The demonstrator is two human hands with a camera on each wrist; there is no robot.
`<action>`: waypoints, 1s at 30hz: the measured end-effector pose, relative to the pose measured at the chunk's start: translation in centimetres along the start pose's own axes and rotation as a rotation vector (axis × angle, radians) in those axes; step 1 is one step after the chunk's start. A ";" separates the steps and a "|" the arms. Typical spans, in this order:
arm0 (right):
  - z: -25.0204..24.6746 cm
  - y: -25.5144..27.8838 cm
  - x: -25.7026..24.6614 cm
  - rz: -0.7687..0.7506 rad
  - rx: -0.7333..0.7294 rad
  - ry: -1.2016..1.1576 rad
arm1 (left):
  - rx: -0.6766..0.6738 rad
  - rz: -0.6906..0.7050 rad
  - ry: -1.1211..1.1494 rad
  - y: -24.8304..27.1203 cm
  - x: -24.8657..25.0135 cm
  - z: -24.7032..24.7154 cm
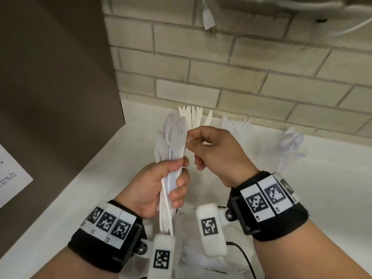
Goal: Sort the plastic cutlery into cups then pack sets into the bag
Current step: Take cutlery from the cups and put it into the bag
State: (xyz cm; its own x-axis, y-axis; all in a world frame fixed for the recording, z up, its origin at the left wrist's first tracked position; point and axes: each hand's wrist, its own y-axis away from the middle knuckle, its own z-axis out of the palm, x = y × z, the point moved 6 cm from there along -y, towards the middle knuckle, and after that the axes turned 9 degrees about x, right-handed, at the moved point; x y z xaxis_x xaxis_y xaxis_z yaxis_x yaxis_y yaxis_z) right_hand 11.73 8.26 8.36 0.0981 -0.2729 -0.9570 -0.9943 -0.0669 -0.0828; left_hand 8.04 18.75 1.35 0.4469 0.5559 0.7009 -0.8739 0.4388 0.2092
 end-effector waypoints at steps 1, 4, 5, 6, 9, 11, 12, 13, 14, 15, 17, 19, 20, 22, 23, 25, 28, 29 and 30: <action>0.1 0.1 0.2 0.014 -0.027 -0.027 | 0.065 0.023 -0.029 0.0 0.2 -0.2; 0.4 0.3 0.7 0.042 -0.077 -0.072 | 0.256 0.106 -0.197 0.0 0.9 -0.6; 0.4 0.2 0.9 0.044 -0.064 -0.067 | 0.299 0.131 -0.253 0.0 1.0 -0.6; 0.4 0.1 1.0 0.046 -0.049 -0.064 | 0.324 0.153 -0.290 -0.1 1.1 -0.4; 0.2 -0.2 1.4 0.072 -0.020 -0.103 | 0.328 0.183 -0.322 -0.4 1.1 0.3; 0.0 -0.3 1.5 0.080 -0.003 -0.117 | 0.317 0.191 -0.321 -0.6 1.2 0.7; -0.1 -0.3 1.5 0.074 0.003 -0.116 | 0.310 0.192 -0.320 -0.7 1.3 0.8; -0.2 -0.4 1.4 0.066 0.008 -0.117 | 0.304 0.191 -0.314 -0.8 1.3 1.0; -0.2 -0.4 1.4 0.060 0.012 -0.120 | 0.300 0.190 -0.302 -0.8 1.4 1.1; -0.2 -0.5 1.3 0.060 0.014 -0.130 | 0.296 0.188 -0.284 -0.8 1.4 1.2; -0.3 -0.6 1.1 0.069 0.011 -0.143 | 0.301 0.189 -0.240 -0.9 1.4 1.4; -0.5 -0.8 0.9 0.055 0.012 -0.125 | 0.312 0.199 -0.222 -1.0 1.5 1.2; -0.6 -0.8 0.9 0.048 0.017 -0.119 | 0.316 0.204 -0.232 -1.0 1.5 1.2; -0.7 -0.8 0.8 0.033 0.024 -0.110 | 0.321 0.220 -0.266 -1.1 1.6 1.1; -0.7 -0.7 0.8 0.023 0.022 -0.102 | 0.324 0.228 -0.281 -1.1 1.6 1.1; -0.5 -0.6 0.8 0.012 0.018 -0.090 | 0.328 0.232 -0.305 -1.1 1.6 1.0; -0.6 -0.7 1.0 0.043 0.080 -0.117 | 0.349 0.233 -0.288 -1.2 1.6 0.9; -0.9 -0.8 1.0 0.064 0.124 -0.159 | 0.378 0.234 -0.264 -1.2 1.5 0.7; -1.2 -0.9 0.9 0.081 0.175 -0.215 | 0.418 0.236 -0.232 -1.2 1.6 0.4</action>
State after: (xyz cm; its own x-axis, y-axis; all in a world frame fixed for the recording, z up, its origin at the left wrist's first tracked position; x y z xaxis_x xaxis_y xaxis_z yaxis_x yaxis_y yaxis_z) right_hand 12.75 6.89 7.93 0.0258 -0.0597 -0.9979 -0.9924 0.1183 -0.0328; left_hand 9.75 18.81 2.48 0.2162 0.4139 0.8843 -0.9684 -0.0243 0.2481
